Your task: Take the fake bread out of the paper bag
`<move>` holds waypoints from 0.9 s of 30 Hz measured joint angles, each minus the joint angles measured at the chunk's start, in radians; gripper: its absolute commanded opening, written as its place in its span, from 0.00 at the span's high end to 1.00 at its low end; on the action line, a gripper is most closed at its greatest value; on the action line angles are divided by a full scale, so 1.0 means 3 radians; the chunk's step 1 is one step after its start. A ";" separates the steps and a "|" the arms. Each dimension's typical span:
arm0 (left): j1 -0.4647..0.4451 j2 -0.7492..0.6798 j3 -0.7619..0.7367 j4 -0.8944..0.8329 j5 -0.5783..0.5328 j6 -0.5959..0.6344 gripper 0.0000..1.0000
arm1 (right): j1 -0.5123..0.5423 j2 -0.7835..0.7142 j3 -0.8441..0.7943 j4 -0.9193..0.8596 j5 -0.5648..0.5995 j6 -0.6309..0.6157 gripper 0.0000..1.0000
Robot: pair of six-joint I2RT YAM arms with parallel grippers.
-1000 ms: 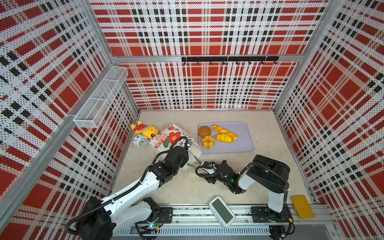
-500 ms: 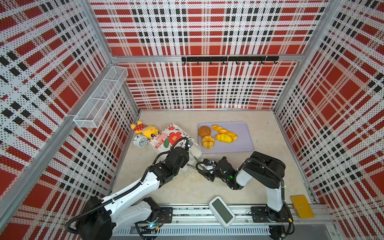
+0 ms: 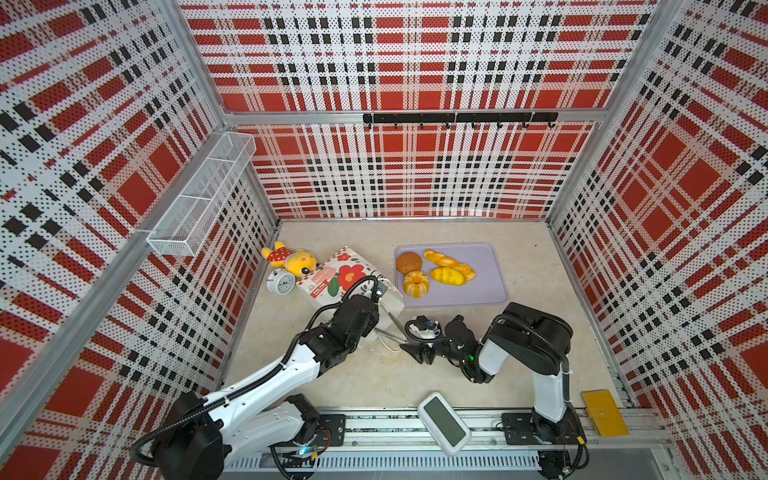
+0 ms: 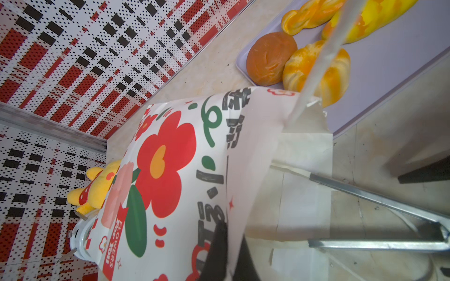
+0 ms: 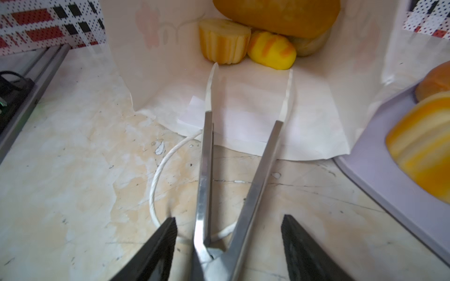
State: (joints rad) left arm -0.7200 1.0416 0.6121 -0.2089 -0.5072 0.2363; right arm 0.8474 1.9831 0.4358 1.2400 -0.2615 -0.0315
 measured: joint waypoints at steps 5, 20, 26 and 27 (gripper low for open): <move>0.0000 0.0000 0.0000 0.0000 -0.0005 0.0000 1.00 | -0.0056 0.0023 0.0018 0.0219 -0.0013 0.0094 0.29; -0.0004 0.0039 0.0000 0.0032 -0.0006 0.0000 1.00 | 0.0018 0.0130 0.0314 -0.0148 -0.0161 0.0013 0.30; -0.0005 0.0042 0.0000 0.0047 -0.0008 0.0001 1.00 | 0.0103 0.0188 0.0511 -0.0444 -0.0125 -0.0081 0.32; -0.0005 0.0042 0.0000 0.0048 -0.0008 0.0001 1.00 | 0.0108 0.0198 0.0530 -0.0455 -0.0099 -0.0083 0.33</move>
State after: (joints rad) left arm -0.7216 1.0542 0.6121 -0.1944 -0.5095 0.2367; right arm 0.8799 2.0426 0.5949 1.1034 -0.2913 -0.0563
